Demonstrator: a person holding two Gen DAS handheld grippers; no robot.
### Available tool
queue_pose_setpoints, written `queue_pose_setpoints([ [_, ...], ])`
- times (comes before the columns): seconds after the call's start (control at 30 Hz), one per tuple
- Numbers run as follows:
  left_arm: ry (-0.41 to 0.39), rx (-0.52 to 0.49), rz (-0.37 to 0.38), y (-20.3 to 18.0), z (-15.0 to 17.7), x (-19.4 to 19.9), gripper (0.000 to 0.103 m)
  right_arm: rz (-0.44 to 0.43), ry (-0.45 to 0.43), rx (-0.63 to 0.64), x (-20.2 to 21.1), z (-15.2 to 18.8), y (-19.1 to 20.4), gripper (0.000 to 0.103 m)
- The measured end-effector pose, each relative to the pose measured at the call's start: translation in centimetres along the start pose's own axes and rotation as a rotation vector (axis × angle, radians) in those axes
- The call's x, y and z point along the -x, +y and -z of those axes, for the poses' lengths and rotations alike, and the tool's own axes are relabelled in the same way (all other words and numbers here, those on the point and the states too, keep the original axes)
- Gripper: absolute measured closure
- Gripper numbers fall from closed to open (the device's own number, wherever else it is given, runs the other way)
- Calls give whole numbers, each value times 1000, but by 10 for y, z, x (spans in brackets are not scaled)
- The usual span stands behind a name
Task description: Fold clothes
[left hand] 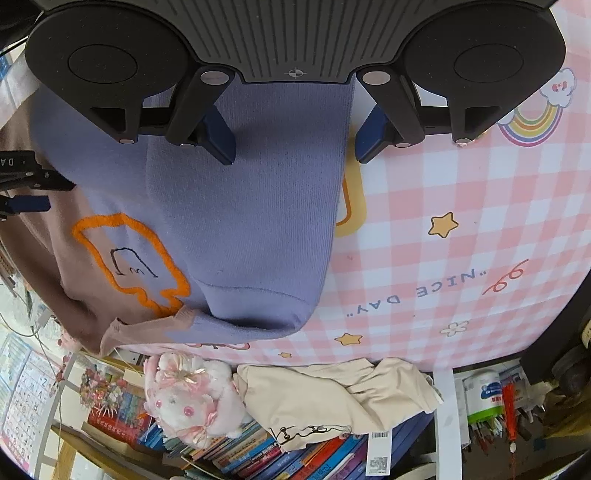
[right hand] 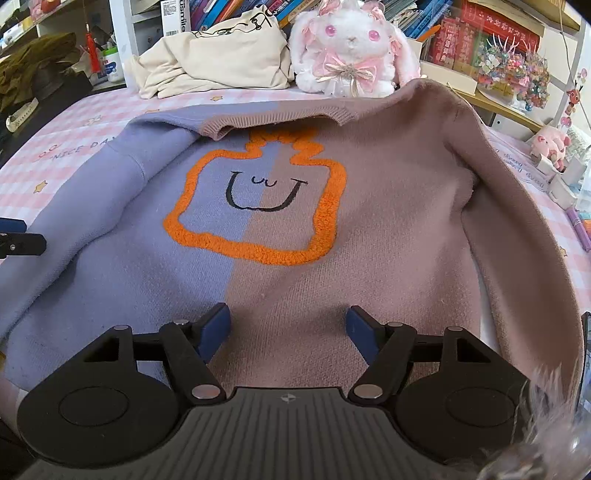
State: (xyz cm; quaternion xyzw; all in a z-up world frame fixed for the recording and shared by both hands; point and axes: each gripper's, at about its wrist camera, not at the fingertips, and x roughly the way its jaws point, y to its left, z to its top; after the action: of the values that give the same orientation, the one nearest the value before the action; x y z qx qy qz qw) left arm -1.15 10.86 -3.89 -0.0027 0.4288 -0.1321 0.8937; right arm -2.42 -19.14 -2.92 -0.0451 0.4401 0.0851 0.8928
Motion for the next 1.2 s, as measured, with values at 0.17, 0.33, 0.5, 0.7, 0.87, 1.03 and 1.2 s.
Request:
queue_pose_setpoints([
  [0.17,-4,2,8,0,4,2,30,13,12,-9,-1,-1,-1,25],
  [0.33,3,-23,16,-3,6,5,30,21,35,-30,-5,-3,-5,18],
  [0.5,13,-32,13,3,8,10,30,20,42,-28,-6,-4,-5,18],
  [0.7,42,6,26,14,8,9,75,22,42,-26,-6,-5,-6,18],
  [0.87,44,33,4,23,2,12,102,23,41,-27,-6,-5,-6,18],
  [1.03,-87,109,-105,63,-33,33,102,20,53,-27,-6,-6,-6,18],
  [1.2,-149,90,-232,91,-83,27,102,2,76,-13,-7,-10,-4,19],
])
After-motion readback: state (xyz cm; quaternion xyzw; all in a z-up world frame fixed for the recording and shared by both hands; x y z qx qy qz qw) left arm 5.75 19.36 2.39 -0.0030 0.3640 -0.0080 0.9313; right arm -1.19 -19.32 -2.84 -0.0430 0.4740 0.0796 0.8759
